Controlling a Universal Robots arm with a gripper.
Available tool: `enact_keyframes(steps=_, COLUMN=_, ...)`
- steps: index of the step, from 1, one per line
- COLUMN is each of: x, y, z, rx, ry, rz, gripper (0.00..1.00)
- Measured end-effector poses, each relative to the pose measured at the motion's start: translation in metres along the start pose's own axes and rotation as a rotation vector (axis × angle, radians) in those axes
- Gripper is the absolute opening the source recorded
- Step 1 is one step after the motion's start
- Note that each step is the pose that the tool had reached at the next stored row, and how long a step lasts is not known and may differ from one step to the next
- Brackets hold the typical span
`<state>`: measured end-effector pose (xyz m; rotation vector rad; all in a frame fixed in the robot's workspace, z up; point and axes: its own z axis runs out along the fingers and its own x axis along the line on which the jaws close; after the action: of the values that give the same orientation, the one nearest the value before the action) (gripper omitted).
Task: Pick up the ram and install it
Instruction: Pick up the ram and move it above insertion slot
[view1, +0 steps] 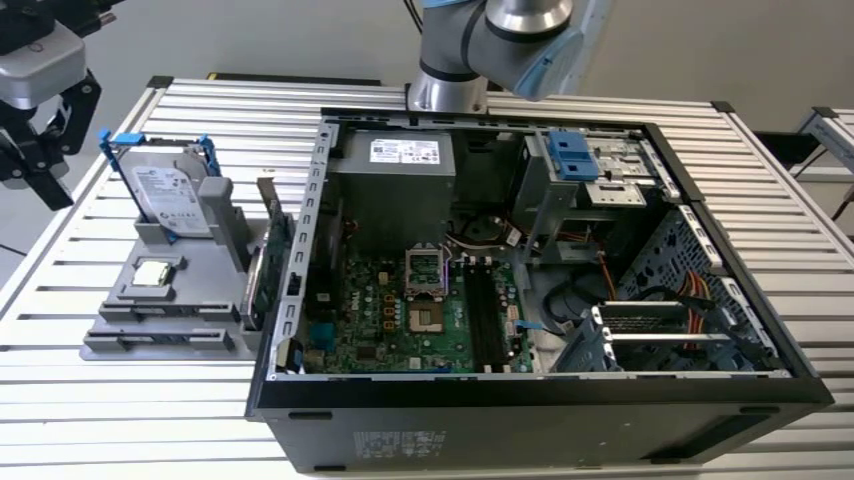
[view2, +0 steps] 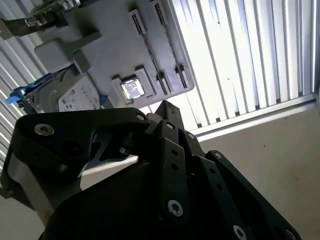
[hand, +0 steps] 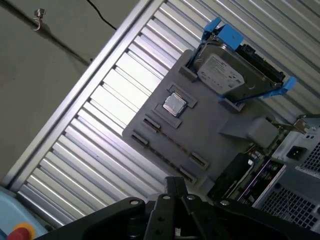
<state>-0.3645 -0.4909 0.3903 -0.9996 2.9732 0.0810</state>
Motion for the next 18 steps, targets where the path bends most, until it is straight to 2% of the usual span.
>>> enact_keyframes(steps=12, x=0.0000, y=0.0000, z=0.0000, rx=-0.0003, ry=0.0007, rz=-0.016, gripper=0.00)
enact_keyframes(steps=18, x=0.0000, y=0.0001, z=0.0000, rx=-0.0014, ry=0.0034, rz=-0.070, gripper=0.00)
